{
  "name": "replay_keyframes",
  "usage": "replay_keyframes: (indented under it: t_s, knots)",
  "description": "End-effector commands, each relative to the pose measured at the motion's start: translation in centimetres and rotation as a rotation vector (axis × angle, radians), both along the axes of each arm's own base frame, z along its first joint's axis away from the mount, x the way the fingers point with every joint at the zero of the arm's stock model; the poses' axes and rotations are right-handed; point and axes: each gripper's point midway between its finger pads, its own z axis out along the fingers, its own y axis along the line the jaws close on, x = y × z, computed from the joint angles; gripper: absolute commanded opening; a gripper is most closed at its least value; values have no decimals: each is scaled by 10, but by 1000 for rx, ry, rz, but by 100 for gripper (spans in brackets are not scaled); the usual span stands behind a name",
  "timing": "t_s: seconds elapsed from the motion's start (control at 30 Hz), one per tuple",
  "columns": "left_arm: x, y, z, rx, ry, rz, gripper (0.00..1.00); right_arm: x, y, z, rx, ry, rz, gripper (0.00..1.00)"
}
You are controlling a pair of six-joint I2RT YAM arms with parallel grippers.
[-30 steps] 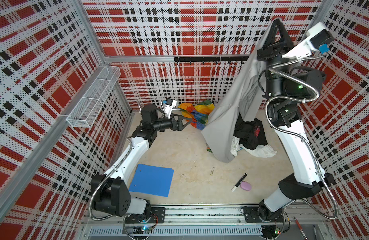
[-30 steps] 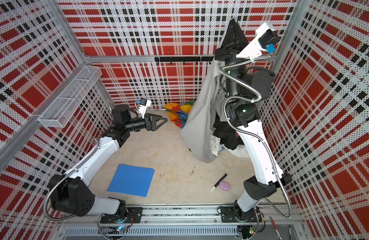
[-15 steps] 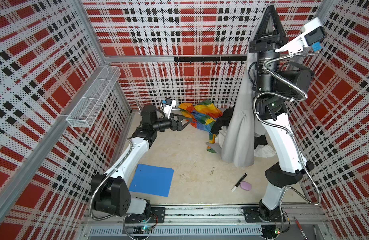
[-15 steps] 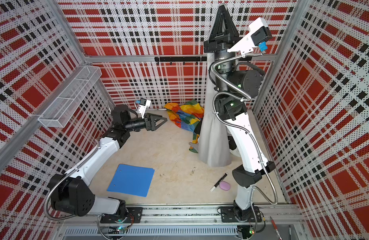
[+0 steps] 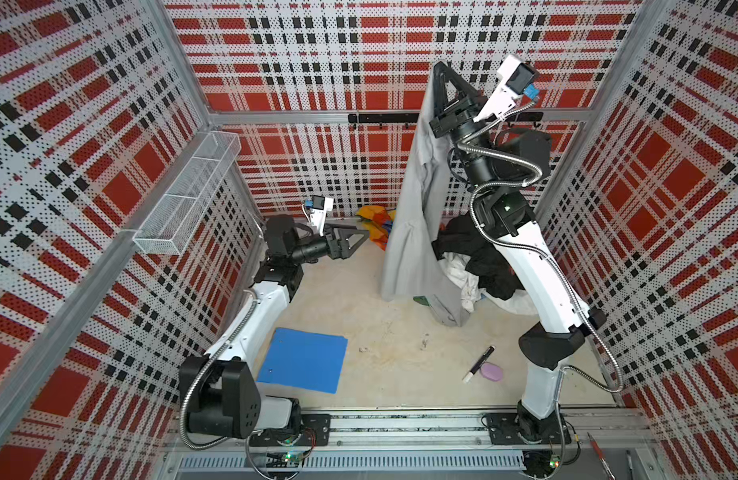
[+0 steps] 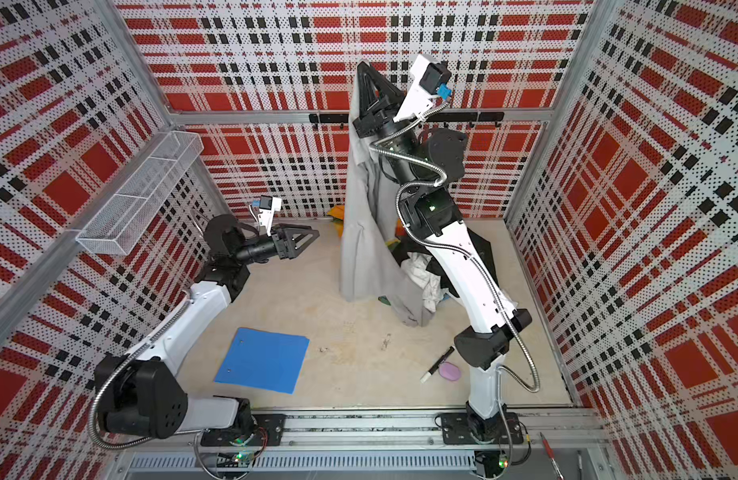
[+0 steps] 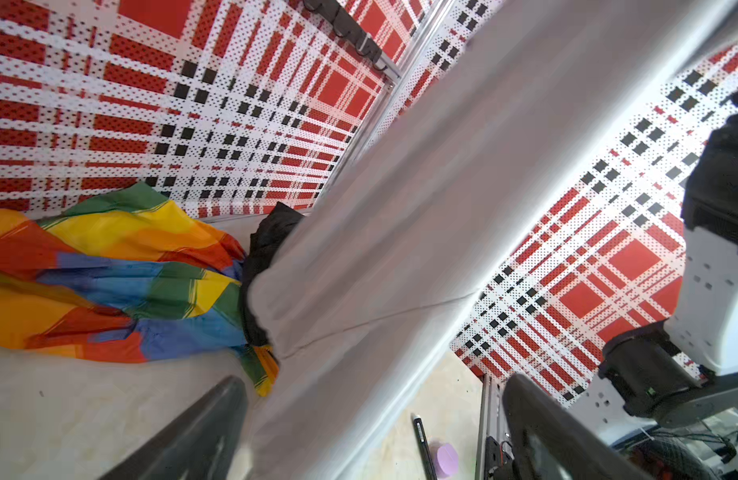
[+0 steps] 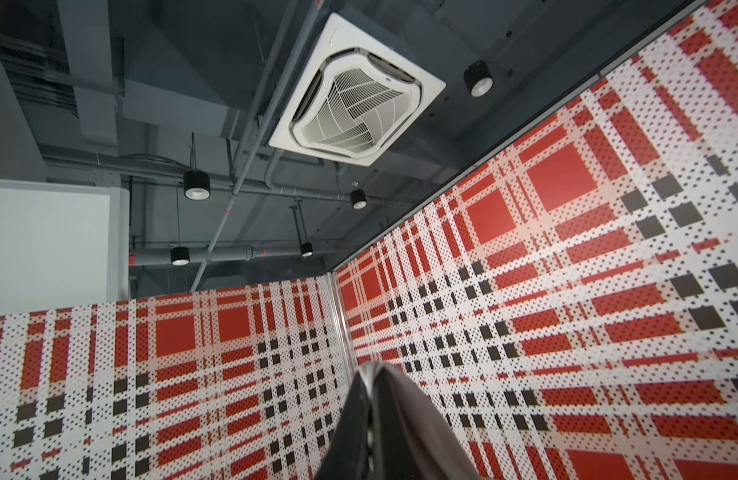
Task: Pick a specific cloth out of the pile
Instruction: 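Lift the light grey cloth high out of the pile with the right gripper, then grasp the hanging grey cloth with the left gripper while the right gripper releases it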
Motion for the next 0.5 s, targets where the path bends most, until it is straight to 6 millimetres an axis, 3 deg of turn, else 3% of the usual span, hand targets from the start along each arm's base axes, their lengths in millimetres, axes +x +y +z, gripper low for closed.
replay_keyframes:
  t_s: [0.0,0.07,0.23,0.33,0.37,0.47]
  knots:
    - [-20,-25,12,-4,-140,-46,99,-36,-16,29,46,-96,40,0]
    - [-22,-47,-2,15,-137,-84,99,-40,-16,29,39,-99,52,0]
    - [14,-65,-22,41,-98,-28,98,-51,-17,28,22,-91,83,0]
    - [22,-84,-21,47,-100,-67,55,-49,-15,17,-13,-58,81,0]
    - [23,-88,-22,56,-106,-69,46,-48,-15,12,-22,-44,73,0]
    - [27,-95,-26,76,-121,-35,28,-48,-18,0,-46,-13,51,0]
